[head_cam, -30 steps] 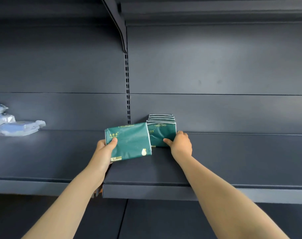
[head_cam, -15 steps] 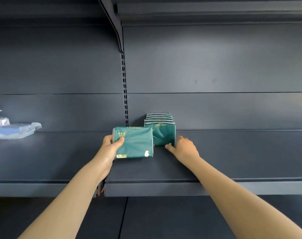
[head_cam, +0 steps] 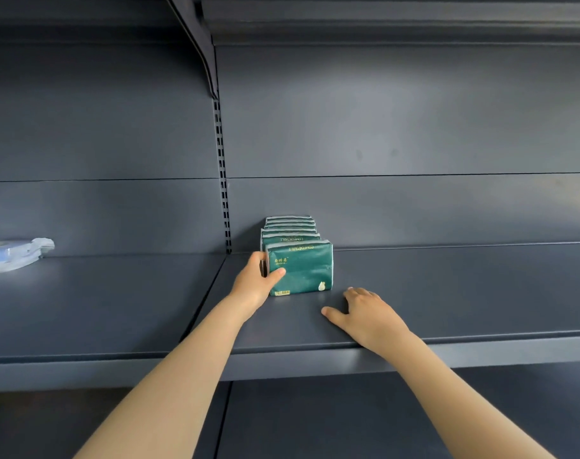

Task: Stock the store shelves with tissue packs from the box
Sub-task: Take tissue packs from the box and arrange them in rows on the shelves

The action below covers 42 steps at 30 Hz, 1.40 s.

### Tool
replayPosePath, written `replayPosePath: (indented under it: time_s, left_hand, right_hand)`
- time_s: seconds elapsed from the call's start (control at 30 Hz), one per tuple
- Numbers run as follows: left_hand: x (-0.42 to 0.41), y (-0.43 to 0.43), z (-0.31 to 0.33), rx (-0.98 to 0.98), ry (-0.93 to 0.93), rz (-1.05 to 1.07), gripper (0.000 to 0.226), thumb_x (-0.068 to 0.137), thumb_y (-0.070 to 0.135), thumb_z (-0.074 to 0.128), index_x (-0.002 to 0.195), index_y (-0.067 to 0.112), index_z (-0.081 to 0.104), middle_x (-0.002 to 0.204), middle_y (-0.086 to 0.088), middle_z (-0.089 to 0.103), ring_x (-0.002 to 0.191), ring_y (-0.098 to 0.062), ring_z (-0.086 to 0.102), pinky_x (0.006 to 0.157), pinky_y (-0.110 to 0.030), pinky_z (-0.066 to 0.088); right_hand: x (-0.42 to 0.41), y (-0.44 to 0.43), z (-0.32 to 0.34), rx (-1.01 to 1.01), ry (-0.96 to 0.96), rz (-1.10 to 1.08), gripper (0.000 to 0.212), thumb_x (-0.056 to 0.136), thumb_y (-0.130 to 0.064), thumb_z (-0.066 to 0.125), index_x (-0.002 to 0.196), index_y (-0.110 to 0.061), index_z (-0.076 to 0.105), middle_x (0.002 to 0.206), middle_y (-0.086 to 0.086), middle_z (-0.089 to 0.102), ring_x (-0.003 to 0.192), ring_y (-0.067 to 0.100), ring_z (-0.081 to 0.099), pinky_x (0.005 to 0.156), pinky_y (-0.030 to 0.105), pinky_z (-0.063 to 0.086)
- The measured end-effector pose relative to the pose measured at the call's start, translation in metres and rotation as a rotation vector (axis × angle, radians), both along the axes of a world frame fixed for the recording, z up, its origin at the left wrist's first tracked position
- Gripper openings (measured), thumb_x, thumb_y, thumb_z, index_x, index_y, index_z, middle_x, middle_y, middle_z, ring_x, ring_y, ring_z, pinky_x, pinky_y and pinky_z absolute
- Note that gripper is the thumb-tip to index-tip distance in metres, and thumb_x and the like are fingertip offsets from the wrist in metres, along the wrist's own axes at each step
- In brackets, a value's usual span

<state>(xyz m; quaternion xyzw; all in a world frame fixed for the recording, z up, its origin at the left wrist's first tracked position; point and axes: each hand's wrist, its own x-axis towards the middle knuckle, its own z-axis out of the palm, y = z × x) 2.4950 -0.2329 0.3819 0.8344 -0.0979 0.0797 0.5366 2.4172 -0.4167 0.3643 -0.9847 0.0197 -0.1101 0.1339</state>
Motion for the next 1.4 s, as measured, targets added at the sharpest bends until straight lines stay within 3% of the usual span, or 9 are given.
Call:
replayPosePath:
  time_s: [0.27, 0.4, 0.5, 0.6, 0.7, 0.9, 1.1, 1.27, 1.4]
  left_hand:
    - [0.014, -0.003, -0.004, 0.191, -0.049, 0.22, 0.017, 0.096, 0.022, 0.053, 0.101, 0.008, 0.045, 0.105, -0.009, 0.057, 0.092, -0.023, 0.052, 0.071, -0.026, 0.033]
    - [0.011, -0.003, -0.004, 0.119, 0.011, 0.17, 0.057, 0.084, 0.037, 0.069, 0.123, 0.008, 0.041, 0.114, -0.003, 0.055, 0.104, -0.021, 0.053, 0.077, -0.027, 0.038]
    - [0.009, -0.013, -0.001, 0.22, 0.032, 0.182, 0.057, 0.08, 0.045, 0.07, 0.115, 0.01, 0.043, 0.113, -0.003, 0.054, 0.107, -0.022, 0.053, 0.075, -0.028, 0.038]
    - [0.01, -0.02, -0.004, 0.303, 0.027, 0.232, 0.064, 0.08, 0.046, 0.069, 0.121, 0.004, 0.044, 0.124, -0.011, 0.052, 0.115, -0.027, 0.05, 0.081, -0.031, 0.041]
    - [0.013, -0.021, -0.006, 0.317, 0.03, 0.258, 0.061, 0.082, 0.044, 0.068, 0.12, 0.001, 0.047, 0.125, -0.015, 0.052, 0.116, -0.03, 0.049, 0.087, -0.035, 0.042]
    - [0.011, -0.011, -0.005, 0.284, 0.011, 0.263, 0.043, 0.084, 0.035, 0.069, 0.106, 0.003, 0.049, 0.115, -0.012, 0.057, 0.101, -0.025, 0.052, 0.073, -0.029, 0.036]
    - [0.01, -0.009, -0.005, 0.294, -0.02, 0.26, 0.034, 0.086, 0.033, 0.067, 0.096, 0.009, 0.046, 0.106, -0.008, 0.059, 0.092, -0.02, 0.05, 0.07, -0.028, 0.035]
    - [0.007, -0.005, -0.003, 0.301, 0.014, 0.241, 0.035, 0.086, 0.034, 0.067, 0.101, 0.007, 0.051, 0.111, -0.007, 0.061, 0.088, -0.018, 0.047, 0.07, -0.028, 0.036]
    - [-0.012, 0.007, 0.004, 0.474, 0.008, 0.245, 0.044, 0.092, 0.033, 0.058, 0.119, 0.002, 0.045, 0.114, -0.012, 0.058, 0.093, -0.025, 0.051, 0.074, -0.032, 0.041]
  right_hand:
    - [0.002, -0.002, -0.003, 0.036, -0.038, 0.001, 0.053, 0.09, -0.056, 0.045, 0.111, -0.008, 0.053, 0.118, 0.004, 0.054, 0.114, 0.022, 0.047, 0.089, 0.03, 0.039]
    - [0.003, -0.002, -0.004, 0.047, -0.056, 0.004, 0.055, 0.09, -0.057, 0.046, 0.115, -0.008, 0.054, 0.12, 0.004, 0.054, 0.114, 0.023, 0.048, 0.092, 0.032, 0.041]
    - [0.003, -0.002, -0.004, 0.042, -0.05, 0.005, 0.046, 0.09, -0.057, 0.046, 0.096, -0.011, 0.05, 0.114, 0.004, 0.055, 0.108, 0.023, 0.049, 0.086, 0.031, 0.041]
    - [0.003, -0.002, -0.004, 0.044, -0.048, 0.008, 0.043, 0.09, -0.057, 0.046, 0.087, -0.013, 0.044, 0.11, 0.004, 0.056, 0.105, 0.022, 0.049, 0.081, 0.03, 0.039]
    - [0.002, -0.002, -0.004, 0.04, -0.055, 0.014, 0.043, 0.09, -0.056, 0.045, 0.087, -0.013, 0.044, 0.11, 0.004, 0.055, 0.105, 0.022, 0.049, 0.08, 0.03, 0.039]
    - [0.0, -0.002, -0.003, 0.04, -0.067, 0.017, 0.043, 0.091, -0.055, 0.045, 0.086, -0.012, 0.043, 0.109, 0.005, 0.056, 0.104, 0.023, 0.049, 0.079, 0.03, 0.038]
    - [0.0, -0.002, -0.003, 0.031, -0.065, 0.023, 0.043, 0.091, -0.055, 0.045, 0.085, -0.013, 0.042, 0.108, 0.005, 0.056, 0.103, 0.023, 0.05, 0.076, 0.029, 0.037]
    - [0.002, -0.003, -0.002, 0.041, -0.027, 0.025, 0.043, 0.091, -0.055, 0.046, 0.087, -0.012, 0.044, 0.11, 0.006, 0.055, 0.106, 0.024, 0.048, 0.079, 0.03, 0.038]
    - [0.003, -0.003, 0.002, 0.015, 0.004, 0.031, 0.046, 0.089, -0.057, 0.047, 0.09, -0.011, 0.047, 0.114, 0.007, 0.054, 0.109, 0.024, 0.047, 0.085, 0.032, 0.041]
